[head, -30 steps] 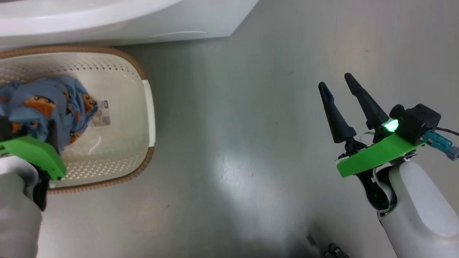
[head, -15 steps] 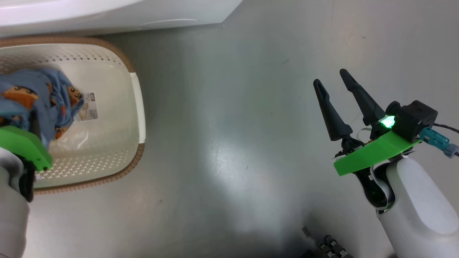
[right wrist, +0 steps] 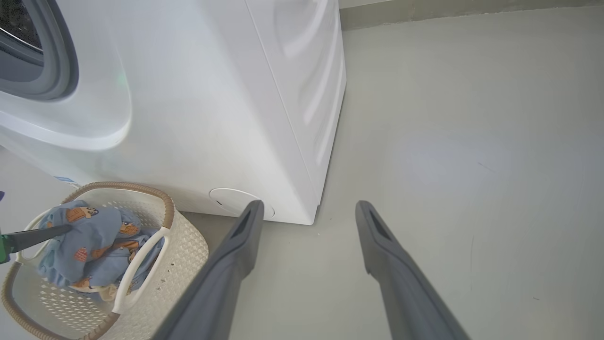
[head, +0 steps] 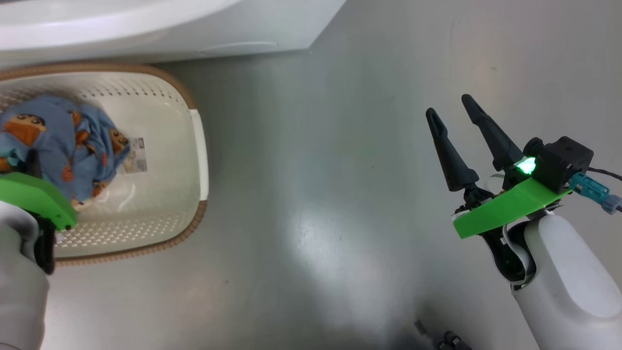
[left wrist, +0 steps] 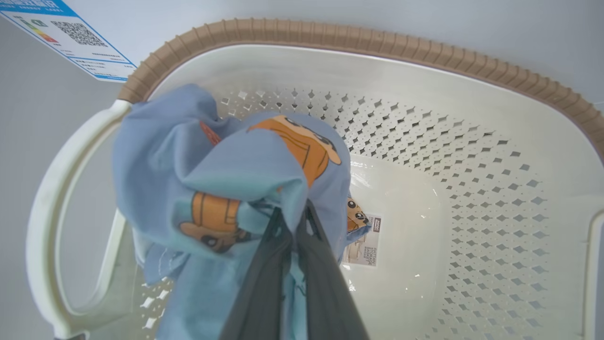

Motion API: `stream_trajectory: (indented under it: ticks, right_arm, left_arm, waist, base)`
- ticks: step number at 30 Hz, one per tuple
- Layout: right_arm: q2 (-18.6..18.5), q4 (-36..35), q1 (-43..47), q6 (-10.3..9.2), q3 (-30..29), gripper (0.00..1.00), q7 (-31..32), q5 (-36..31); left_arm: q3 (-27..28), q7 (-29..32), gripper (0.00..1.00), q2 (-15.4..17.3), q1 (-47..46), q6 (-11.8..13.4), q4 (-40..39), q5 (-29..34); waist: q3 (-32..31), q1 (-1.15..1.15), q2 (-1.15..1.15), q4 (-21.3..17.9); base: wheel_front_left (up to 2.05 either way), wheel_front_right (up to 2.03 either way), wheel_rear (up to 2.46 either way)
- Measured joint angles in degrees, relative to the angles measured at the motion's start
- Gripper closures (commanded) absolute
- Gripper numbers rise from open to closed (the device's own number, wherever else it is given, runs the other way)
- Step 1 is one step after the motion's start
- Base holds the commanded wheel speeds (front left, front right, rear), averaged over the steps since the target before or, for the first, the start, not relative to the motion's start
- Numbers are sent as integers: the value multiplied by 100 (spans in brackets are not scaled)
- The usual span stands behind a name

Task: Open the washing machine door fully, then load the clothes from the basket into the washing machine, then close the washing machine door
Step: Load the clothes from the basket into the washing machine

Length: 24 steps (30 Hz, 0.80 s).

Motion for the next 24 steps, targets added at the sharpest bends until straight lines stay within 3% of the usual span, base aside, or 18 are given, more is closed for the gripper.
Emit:
stream_trajectory:
  ticks: [7, 15, 24]
  right_arm:
    - [35, 96, 13, 0, -66, 0, 0, 2]
    - [87, 209, 183, 1, -124, 0, -18, 63]
    - [24, 338, 706, 1, -175, 0, -25, 127]
  left_arm:
    - [130, -246, 100, -76, 300, -99, -274, -54]
    - [668, -248, 100, -112, 1135, -101, -1569, 225]
    - [1299, -248, 100, -463, 2151, -153, -2841, 829]
  waist:
    - [-372, 0, 0, 74]
    - [-951, 0, 0, 156]
    - [-1742, 0, 0, 241]
  base:
    - [0, 0, 0]
    - [0, 0, 0]
    - [0, 0, 0]
